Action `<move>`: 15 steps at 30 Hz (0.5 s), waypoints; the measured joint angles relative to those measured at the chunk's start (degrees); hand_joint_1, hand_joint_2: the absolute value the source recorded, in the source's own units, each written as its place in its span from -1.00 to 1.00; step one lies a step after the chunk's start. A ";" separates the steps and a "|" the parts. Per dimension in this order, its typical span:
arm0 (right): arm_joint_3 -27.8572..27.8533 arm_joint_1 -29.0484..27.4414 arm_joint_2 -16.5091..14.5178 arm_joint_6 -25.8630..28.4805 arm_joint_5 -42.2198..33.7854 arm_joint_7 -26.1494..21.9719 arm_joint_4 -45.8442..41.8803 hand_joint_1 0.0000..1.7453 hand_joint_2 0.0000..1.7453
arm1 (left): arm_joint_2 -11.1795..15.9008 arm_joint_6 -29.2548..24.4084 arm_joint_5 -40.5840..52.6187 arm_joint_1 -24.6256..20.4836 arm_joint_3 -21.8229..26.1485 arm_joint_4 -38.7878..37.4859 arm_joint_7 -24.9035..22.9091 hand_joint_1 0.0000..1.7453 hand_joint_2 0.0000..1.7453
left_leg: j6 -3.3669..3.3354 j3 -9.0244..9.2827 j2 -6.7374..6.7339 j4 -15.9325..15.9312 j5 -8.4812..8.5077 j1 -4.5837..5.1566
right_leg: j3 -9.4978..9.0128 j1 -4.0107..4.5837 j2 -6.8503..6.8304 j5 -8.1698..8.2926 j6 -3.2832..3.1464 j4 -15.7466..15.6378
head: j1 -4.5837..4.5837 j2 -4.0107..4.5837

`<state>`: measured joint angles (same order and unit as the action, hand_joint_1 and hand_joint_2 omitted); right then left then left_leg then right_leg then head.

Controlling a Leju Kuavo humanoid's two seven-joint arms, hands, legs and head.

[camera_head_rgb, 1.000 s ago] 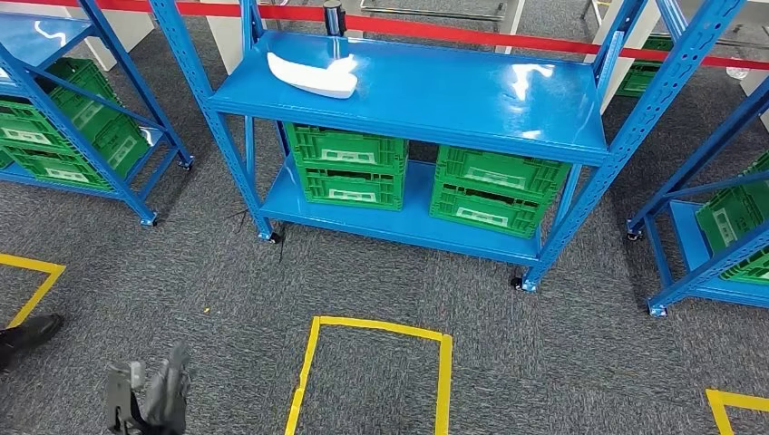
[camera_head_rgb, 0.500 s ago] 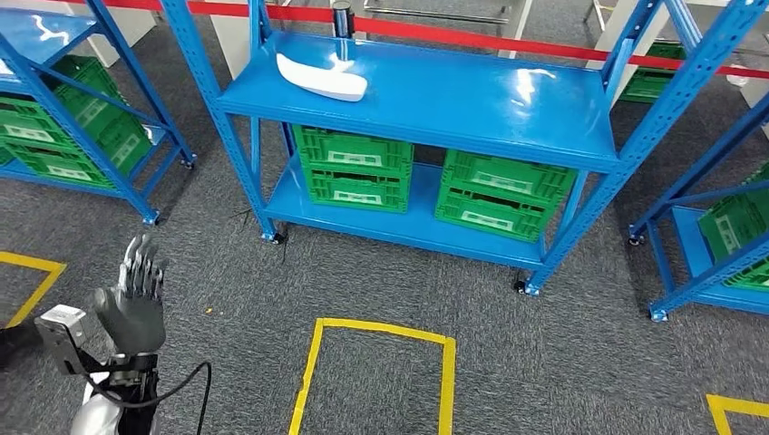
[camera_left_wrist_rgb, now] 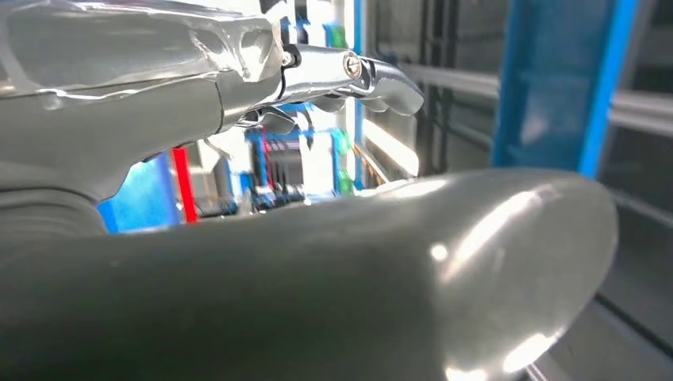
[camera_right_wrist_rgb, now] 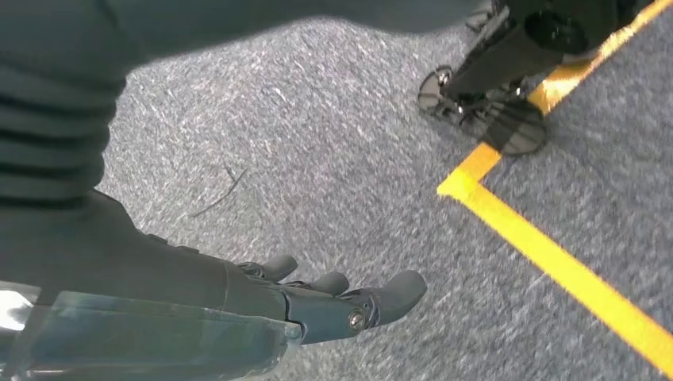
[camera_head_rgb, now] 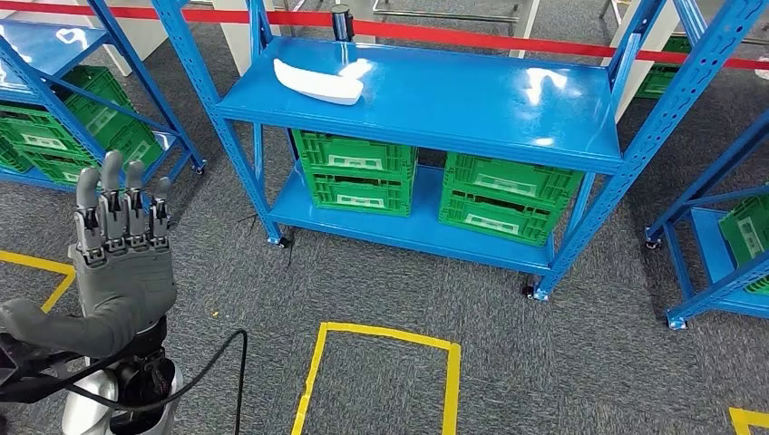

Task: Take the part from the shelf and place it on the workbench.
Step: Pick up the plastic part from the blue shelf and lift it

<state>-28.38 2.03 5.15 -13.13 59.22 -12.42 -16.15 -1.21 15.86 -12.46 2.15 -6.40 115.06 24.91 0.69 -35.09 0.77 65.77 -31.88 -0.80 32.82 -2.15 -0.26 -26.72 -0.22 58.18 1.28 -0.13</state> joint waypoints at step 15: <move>-0.21 -0.54 0.46 0.14 1.15 -1.31 0.93 -1.00 -1.00 | 2.84 -1.44 -2.53 -0.03 -6.59 2.10 -2.50 -1.00 -1.00 | -3.78 3.21 -0.84 -11.01 7.73 1.18 | 1.87 1.31 -0.07 -3.53 0.26 5.26 | -0.29 0.00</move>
<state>-28.59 1.49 5.61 -12.99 60.37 -13.73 -15.21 1.62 14.42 -14.99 2.13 -12.99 117.16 22.41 -3.09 -31.88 -0.07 54.76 -24.15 0.38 34.69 -0.84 -0.33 -30.25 0.03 63.44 0.99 -0.13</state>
